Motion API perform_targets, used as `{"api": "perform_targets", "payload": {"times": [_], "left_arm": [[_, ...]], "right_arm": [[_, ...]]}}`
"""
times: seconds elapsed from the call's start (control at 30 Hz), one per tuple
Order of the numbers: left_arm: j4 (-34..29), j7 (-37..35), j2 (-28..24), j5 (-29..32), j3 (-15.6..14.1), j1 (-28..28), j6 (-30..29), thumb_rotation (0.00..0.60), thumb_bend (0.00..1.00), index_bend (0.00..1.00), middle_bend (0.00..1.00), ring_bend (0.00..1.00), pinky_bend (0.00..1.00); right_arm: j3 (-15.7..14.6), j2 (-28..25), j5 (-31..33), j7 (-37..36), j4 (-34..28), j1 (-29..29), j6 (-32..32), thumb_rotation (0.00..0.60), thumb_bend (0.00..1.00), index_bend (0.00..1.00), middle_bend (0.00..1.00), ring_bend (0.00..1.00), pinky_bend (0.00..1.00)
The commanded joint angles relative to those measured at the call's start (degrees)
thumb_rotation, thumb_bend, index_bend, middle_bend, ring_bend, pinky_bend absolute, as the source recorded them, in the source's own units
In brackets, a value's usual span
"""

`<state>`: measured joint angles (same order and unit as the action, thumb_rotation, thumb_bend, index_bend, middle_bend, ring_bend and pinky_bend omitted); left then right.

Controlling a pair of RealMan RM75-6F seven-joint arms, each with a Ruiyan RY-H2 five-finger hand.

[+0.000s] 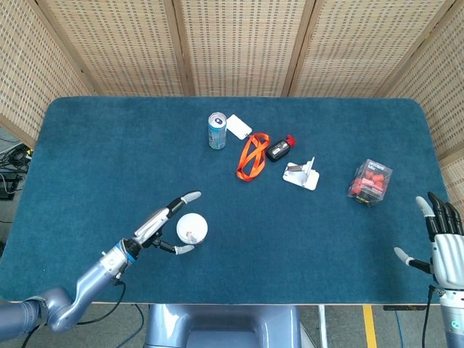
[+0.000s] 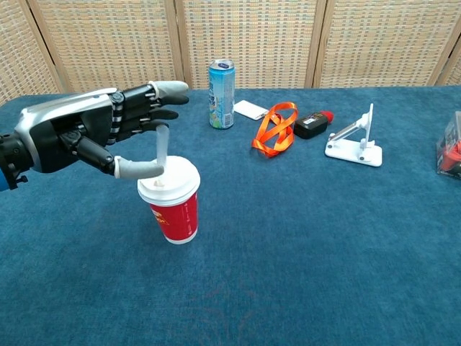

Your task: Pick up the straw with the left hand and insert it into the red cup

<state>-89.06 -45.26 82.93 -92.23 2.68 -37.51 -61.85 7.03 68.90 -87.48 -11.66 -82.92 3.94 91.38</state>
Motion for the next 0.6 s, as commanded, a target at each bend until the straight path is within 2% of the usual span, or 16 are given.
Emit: {"api": "perform_targets", "payload": {"times": [0.03, 0.23, 0.33, 0.37, 0.4, 0.47, 0.6], "left_arm": [[-0.56, 2.56, -0.29, -0.39, 0.72, 1.89, -4.83, 0.6, 0.23, 0.0, 0.0, 0.0, 0.0], [-3.01, 16.4, -1.99, 0.08, 2.44, 7.55, -15.92, 0.6, 0.23, 0.0, 0.0, 0.0, 0.0], [-4.08, 25.07, -4.03, 0.54, 2.2, 10.39, -19.44, 0.6, 0.23, 0.0, 0.0, 0.0, 0.0], [-4.09, 31.67, -5.43, 1.11, 1.82, 11.93, -20.73, 0.6, 0.23, 0.0, 0.0, 0.0, 0.0], [-4.64, 33.94, -5.81, 1.39, 1.72, 12.43, -21.08, 0.6, 0.23, 0.0, 0.0, 0.0, 0.0], [-5.3, 46.37, -7.67, 3.02, 1.15, 15.24, -23.37, 0.6, 0.23, 0.0, 0.0, 0.0, 0.0], [-4.84, 59.72, -7.59, 3.85, -0.01, 19.54, -28.11, 0.6, 0.23, 0.01, 0.0, 0.0, 0.0]], "right_arm": [[-0.07, 0.02, -0.05, 0.0, 0.01, 0.03, -0.08, 0.6, 0.04, 0.07, 0.0, 0.0, 0.0], [-0.08, -0.04, -0.57, 0.25, -0.25, -0.19, 0.81, 0.6, 0.04, 0.07, 0.0, 0.0, 0.0], [-0.16, -0.18, -1.11, 0.8, -0.69, -0.38, 1.56, 0.6, 0.04, 0.07, 0.0, 0.0, 0.0], [-0.22, -0.25, -1.44, 1.18, -0.95, -0.49, 1.97, 0.6, 0.04, 0.07, 0.0, 0.0, 0.0], [-0.25, -0.27, -1.52, 1.34, -1.06, -0.54, 2.07, 0.6, 0.04, 0.06, 0.0, 0.0, 0.0], [-0.46, -0.39, -2.05, 2.27, -1.57, -0.7, 2.53, 0.6, 0.04, 0.06, 0.0, 0.0, 0.0], [-1.08, -0.78, -2.57, 4.35, -2.75, -0.88, 2.36, 0.6, 0.04, 0.06, 0.0, 0.0, 0.0]]}}
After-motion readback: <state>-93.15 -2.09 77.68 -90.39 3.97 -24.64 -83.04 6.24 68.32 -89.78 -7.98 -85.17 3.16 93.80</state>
